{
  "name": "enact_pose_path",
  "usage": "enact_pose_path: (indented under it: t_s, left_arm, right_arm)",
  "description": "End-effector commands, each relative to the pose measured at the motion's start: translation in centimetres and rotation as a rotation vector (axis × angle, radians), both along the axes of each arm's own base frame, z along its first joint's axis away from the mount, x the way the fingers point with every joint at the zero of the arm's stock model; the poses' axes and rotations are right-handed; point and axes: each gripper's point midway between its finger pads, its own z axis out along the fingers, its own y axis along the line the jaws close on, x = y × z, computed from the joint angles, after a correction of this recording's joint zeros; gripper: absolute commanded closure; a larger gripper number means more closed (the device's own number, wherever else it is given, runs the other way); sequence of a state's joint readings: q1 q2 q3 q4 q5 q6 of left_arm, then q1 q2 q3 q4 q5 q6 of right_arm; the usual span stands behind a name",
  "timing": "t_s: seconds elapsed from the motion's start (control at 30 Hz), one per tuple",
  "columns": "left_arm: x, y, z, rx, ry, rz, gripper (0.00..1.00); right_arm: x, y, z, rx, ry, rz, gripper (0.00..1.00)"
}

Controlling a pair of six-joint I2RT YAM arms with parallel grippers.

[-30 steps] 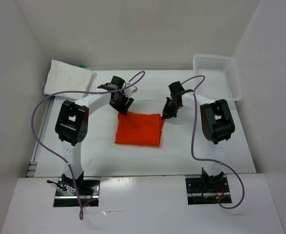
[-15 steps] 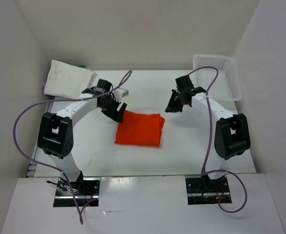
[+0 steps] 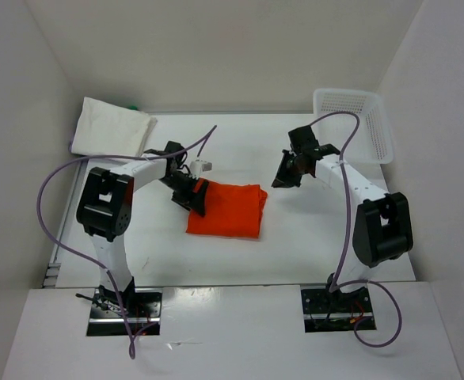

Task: Fold and stack the t-shirts
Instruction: Put the neatly folded tshirt into the corner of the board with the left arm

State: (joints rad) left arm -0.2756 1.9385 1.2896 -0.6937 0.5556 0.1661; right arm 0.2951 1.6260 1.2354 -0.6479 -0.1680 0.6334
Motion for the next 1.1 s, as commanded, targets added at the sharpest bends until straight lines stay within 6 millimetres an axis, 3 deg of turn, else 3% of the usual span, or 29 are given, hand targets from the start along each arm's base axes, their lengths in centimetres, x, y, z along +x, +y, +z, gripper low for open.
enact_pose_path:
  t_s: [0.0, 0.2, 0.3, 0.37, 0.47, 0.6, 0.73, 0.8, 0.83, 0.9, 0.93, 1.0, 1.03, 1.07]
  left_arm:
    - [-1.1, -1.0, -3.8, 0.015, 0.106, -0.027, 0.23]
    - [-1.7, -1.1, -7.6, 0.030, 0.186, -0.007, 0.46]
    - [-1.2, -1.7, -7.3, -0.006, 0.180, -0.019, 0.73]
    - [-0.8, -1.9, -6.5, -0.021, 0.159, -0.032, 1.00]
    - [0.7, -1.9, -4.8, -0.041, 0.094, -0.022, 1.00]
    - [4.2, 0.0, -1.6, -0.051, -0.030, 0.035, 1.00]
    - [9.1, 5.0, 0.8, 0.099, -0.181, 0.144, 1.00]
    - [11.1, 6.5, 1.9, 0.168, -0.250, 0.167, 1.00]
    - [12.3, 8.5, 2.5, 0.253, -0.300, 0.196, 1.00]
    - [14.3, 10.0, 3.7, 0.337, -0.378, 0.221, 1.00]
    - [16.0, 11.5, 5.4, 0.415, -0.449, 0.247, 1.00]
    - [18.0, 12.7, 5.9, 0.489, -0.500, 0.258, 1.00]
    - [19.6, 13.9, 7.6, 0.552, -0.560, 0.281, 1.00]
    - [20.2, 14.4, 7.5, 0.585, -0.567, 0.284, 1.00]
  right_arm:
    - [-0.1, -1.5, 2.0, -0.013, -0.044, -0.026, 0.88]
    - [0.3, -2.4, 4.8, 0.003, -0.090, -0.044, 0.87]
    - [0.3, -3.4, 4.8, -0.002, -0.095, -0.063, 0.87]
    - [0.2, -4.0, 4.8, 0.014, -0.089, -0.076, 0.87]
    - [-0.2, -4.7, 4.4, 0.017, -0.074, -0.092, 0.87]
    - [-0.2, -5.2, 4.0, 0.006, -0.071, -0.088, 0.87]
    - [0.0, -6.0, 4.0, 0.000, -0.074, -0.102, 0.87]
    - [0.0, -6.0, 4.0, 0.000, -0.074, -0.102, 0.87]
    - [0.1, -6.3, 4.0, 0.000, -0.074, -0.112, 0.87]
    - [0.1, -6.4, 3.6, -0.006, -0.066, -0.105, 0.87]
    - [0.2, -6.7, 3.6, -0.007, -0.066, -0.115, 0.87]
    - [0.8, -6.7, 3.7, -0.006, -0.069, -0.115, 0.87]
    - [0.8, -6.7, 3.7, -0.006, -0.069, -0.115, 0.87]
    - [1.0, -6.7, 3.7, -0.010, -0.071, -0.108, 0.87]
